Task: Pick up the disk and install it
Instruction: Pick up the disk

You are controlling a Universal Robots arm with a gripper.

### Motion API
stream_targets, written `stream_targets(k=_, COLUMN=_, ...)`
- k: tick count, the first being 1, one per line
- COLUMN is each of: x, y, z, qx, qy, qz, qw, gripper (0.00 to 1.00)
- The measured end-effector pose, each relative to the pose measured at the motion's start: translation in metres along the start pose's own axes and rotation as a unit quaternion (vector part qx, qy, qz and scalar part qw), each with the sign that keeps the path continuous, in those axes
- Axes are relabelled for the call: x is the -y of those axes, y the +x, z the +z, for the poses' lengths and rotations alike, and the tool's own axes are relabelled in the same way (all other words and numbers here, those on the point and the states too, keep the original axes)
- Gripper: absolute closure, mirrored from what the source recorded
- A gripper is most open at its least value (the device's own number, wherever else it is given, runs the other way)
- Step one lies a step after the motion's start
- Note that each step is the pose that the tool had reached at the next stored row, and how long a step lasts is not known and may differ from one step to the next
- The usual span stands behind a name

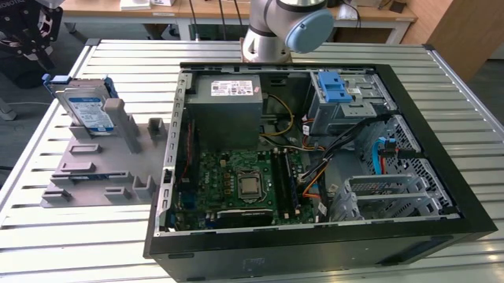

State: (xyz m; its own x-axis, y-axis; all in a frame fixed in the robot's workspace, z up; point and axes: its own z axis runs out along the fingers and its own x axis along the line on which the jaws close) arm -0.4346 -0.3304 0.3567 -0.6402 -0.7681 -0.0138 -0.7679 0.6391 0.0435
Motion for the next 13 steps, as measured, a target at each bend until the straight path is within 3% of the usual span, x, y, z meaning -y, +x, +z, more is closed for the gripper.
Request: stream_targets(k=13, x=0.0000, y=0.0000, z=0.0000, qx=-0.0008, qy=-0.0002, qz=-0.019, qw=0.9998, gripper=0.89)
